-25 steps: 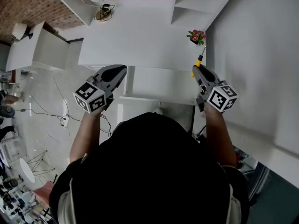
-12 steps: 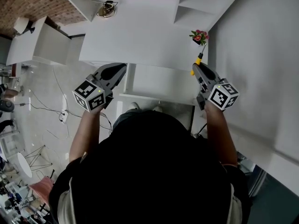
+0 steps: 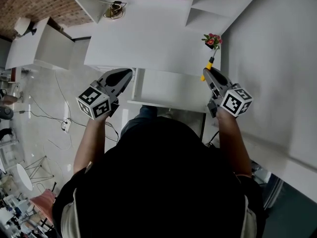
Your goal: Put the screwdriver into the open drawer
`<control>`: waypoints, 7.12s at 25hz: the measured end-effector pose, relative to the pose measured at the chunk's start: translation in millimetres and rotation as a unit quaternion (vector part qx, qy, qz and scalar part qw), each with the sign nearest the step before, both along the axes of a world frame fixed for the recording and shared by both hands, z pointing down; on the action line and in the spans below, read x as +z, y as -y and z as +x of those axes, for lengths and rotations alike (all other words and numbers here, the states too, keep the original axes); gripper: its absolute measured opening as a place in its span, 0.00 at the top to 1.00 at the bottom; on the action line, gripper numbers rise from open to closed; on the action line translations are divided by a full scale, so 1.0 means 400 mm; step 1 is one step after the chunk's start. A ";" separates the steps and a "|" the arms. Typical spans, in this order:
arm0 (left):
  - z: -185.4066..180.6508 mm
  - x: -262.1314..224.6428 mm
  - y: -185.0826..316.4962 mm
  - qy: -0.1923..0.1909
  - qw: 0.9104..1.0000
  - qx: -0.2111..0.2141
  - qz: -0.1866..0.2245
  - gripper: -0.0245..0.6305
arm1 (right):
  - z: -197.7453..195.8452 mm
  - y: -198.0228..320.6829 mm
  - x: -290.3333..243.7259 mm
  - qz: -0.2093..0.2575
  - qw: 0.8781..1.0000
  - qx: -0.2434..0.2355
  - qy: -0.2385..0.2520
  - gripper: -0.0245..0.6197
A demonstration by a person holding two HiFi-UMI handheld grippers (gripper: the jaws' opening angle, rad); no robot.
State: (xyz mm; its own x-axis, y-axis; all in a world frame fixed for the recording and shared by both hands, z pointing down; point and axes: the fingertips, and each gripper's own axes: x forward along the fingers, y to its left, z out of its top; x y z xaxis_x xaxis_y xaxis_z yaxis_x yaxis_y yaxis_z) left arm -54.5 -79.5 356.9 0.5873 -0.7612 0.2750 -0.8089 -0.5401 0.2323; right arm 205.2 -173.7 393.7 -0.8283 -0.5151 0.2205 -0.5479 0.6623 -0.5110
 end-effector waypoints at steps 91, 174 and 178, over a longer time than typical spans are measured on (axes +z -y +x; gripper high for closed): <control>-0.270 0.285 0.176 -0.010 0.992 -0.028 -0.119 0.94 | -0.299 -0.075 0.855 -0.058 0.902 -0.239 -0.356 0.83; -0.335 0.528 0.082 -0.019 0.974 -0.064 -0.218 0.94 | -0.300 -0.083 1.414 -0.119 0.808 -0.326 -0.477 0.82; -0.324 0.534 0.076 -0.019 0.974 -0.064 -0.217 0.94 | -0.300 -0.083 1.418 -0.120 0.811 -0.322 -0.474 0.78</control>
